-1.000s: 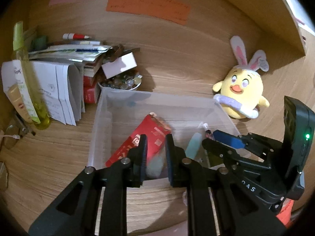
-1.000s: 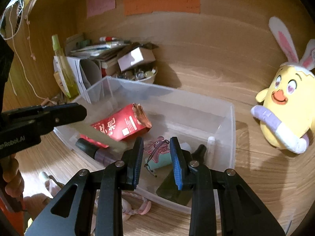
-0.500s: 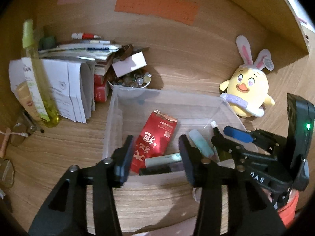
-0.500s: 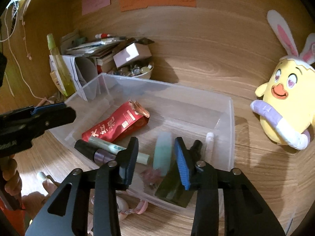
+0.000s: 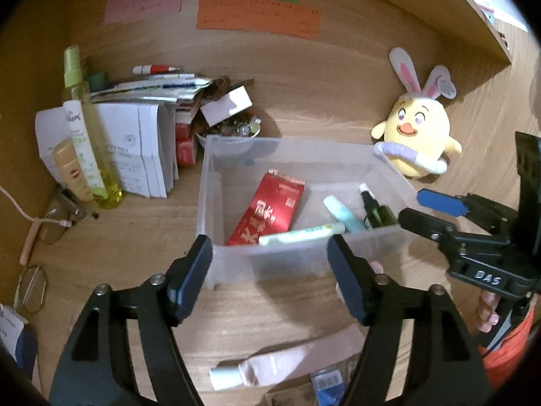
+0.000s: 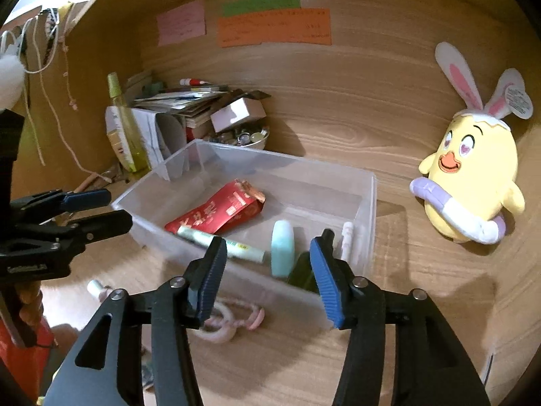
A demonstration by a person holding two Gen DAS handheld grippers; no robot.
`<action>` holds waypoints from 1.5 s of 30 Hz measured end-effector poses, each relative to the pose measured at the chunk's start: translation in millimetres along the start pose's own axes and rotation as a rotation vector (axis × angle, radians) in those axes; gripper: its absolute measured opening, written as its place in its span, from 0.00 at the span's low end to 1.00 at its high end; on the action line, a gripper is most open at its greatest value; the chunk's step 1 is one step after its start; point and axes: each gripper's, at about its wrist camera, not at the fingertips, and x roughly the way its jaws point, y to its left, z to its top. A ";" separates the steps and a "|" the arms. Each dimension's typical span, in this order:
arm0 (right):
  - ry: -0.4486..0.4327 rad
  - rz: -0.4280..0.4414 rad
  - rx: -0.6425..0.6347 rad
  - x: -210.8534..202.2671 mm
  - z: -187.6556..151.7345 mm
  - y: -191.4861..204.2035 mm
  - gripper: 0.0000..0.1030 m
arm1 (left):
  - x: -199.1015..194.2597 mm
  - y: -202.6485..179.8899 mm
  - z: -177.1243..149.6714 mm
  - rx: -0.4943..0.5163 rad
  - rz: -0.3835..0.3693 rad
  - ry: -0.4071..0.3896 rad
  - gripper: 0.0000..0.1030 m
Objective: Organize objects
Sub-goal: 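Grasp the pink tube with the left tool while the right tool grasps the green-disc case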
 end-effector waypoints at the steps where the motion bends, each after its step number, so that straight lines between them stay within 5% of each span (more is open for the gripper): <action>1: 0.003 0.003 0.002 -2.2 -3.4 1.3 0.50 | -0.4 0.4 -2.6 0.000 0.003 0.002 0.73; 17: 0.162 0.114 -0.058 -2.9 -66.4 49.0 0.55 | 3.6 44.4 -71.7 -0.127 0.050 0.152 0.74; 25: 0.219 0.161 -0.090 0.3 -87.5 75.7 0.57 | 2.2 41.7 -83.3 -0.142 0.020 0.157 0.74; 35: 0.220 0.161 -0.064 4.2 -97.3 82.6 0.57 | -0.7 35.4 -93.5 -0.127 -0.019 0.145 0.39; 41: 0.201 0.140 -0.055 5.3 -96.4 82.1 0.34 | -1.7 41.9 -94.7 -0.171 -0.041 0.127 0.34; 45: 0.198 0.125 -0.034 5.1 -96.3 76.6 0.31 | -4.6 50.7 -94.0 -0.202 -0.026 0.116 0.33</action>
